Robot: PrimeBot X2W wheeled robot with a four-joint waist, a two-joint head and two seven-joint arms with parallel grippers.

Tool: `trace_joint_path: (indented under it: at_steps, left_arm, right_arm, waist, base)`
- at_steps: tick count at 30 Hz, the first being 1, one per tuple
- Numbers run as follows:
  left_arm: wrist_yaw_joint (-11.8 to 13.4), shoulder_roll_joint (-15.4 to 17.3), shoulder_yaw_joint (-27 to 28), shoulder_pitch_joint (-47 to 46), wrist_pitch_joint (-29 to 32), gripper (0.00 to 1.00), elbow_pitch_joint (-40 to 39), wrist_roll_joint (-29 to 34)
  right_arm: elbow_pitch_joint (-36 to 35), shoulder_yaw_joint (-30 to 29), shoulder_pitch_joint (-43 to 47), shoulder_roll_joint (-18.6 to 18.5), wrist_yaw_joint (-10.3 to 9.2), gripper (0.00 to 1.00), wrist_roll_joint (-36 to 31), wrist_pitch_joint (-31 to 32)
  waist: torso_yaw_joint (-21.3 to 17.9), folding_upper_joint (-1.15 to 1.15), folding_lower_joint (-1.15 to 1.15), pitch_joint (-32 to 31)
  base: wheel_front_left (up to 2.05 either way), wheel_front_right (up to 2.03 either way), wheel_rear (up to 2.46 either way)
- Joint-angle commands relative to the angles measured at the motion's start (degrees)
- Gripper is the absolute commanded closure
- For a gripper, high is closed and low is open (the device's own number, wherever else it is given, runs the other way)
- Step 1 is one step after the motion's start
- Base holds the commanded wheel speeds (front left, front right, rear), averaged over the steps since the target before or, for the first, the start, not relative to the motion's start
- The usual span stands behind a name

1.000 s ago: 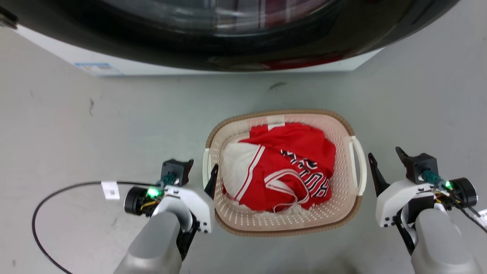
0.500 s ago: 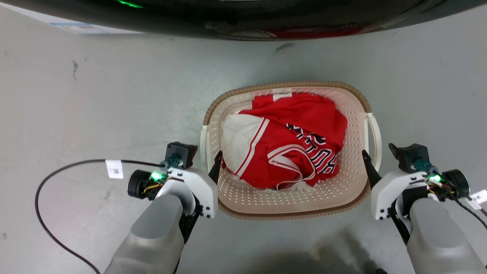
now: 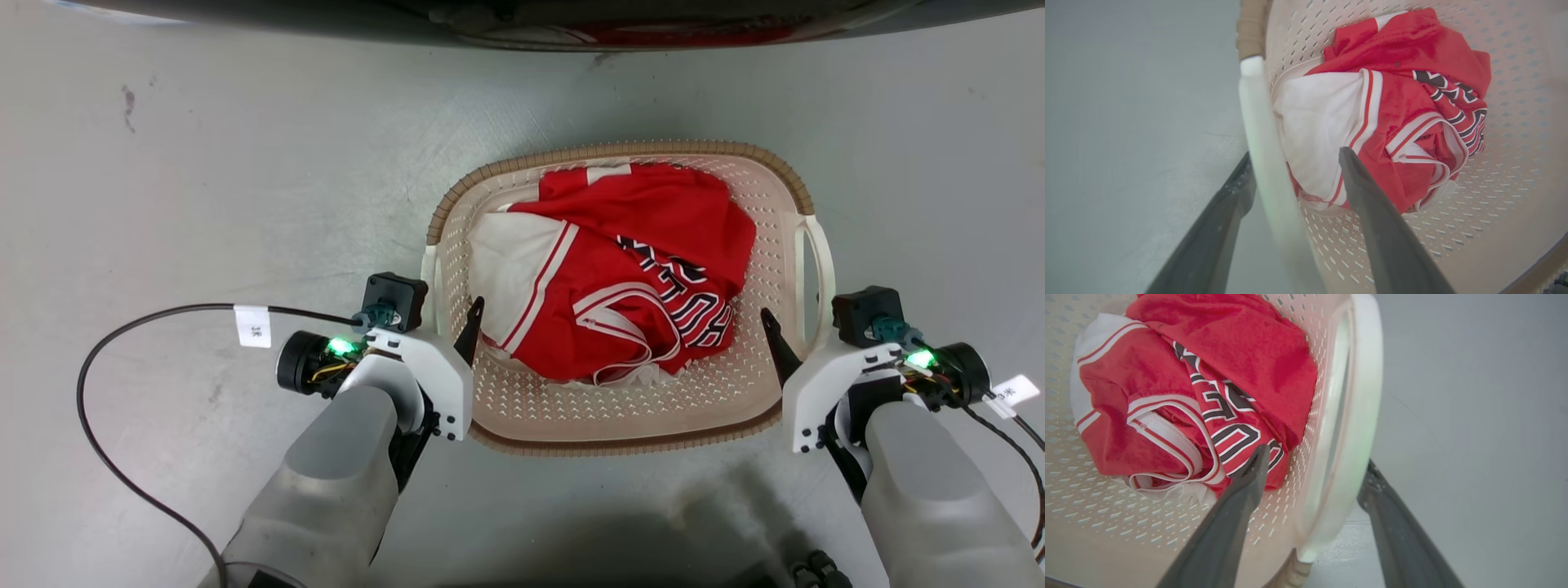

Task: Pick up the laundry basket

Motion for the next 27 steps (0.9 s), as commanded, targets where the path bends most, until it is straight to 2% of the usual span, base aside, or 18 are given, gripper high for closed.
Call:
trace_joint_path:
  at_steps: [1,3,4,5,6,15,27]
  left_arm:
    - [0.0,0.0,-0.5,-1.2,-0.2,0.00,0.5,-0.4]
    - [0.4,0.0,-1.3,-2.2,-0.2,0.00,0.9,-0.5]
    - [0.3,0.1,-1.7,-2.3,-0.1,0.00,1.4,-0.8]
    - [0.3,0.1,-2.3,-2.6,-0.1,0.44,1.7,-0.7]
    - [0.5,0.0,-2.8,-3.0,-0.1,1.00,1.8,-0.7]
    - [0.3,-0.4,-5.9,-3.3,-0.2,1.00,2.3,-3.4]
    - [-0.8,-0.4,-9.4,0.9,3.8,1.00,2.8,-9.9]
  right_arm:
    - [0.3,0.2,-1.5,0.2,-0.04,0.00,0.1,-0.1]
    - [0.7,0.0,-1.9,0.3,-0.04,0.00,0.4,-0.1]
    - [1.1,0.2,-2.1,0.4,-0.04,0.06,0.4,-0.1]
    - [1.0,0.3,-2.5,0.5,-0.04,0.69,0.4,-0.1]
    - [0.9,0.4,-2.7,0.5,-0.04,1.00,0.4,-0.1]
    - [1.8,1.7,-2.6,1.0,-0.03,1.00,1.1,-0.1]
    - [5.6,4.5,-0.4,1.2,-0.03,1.00,1.6,-0.2]
  waist:
    - [-0.1,0.00,-0.01,0.7]
    - [-0.1,0.00,-0.01,1.3]
    - [-0.1,0.00,-0.01,1.5]
    - [-0.1,0.00,-0.01,1.7]
    - [-0.1,0.00,-0.01,1.9]
    - [0.0,0.00,-0.01,0.3]
    - [0.2,0.00,-0.01,-8.7]
  base:
    - [0.00,0.00,0.00]
    - [0.00,0.00,0.00]
    - [0.00,0.00,0.00]
    - [0.00,0.00,0.00]
    - [0.00,0.00,0.00]
    - [0.00,0.00,0.00]
    - [0.00,0.00,0.00]
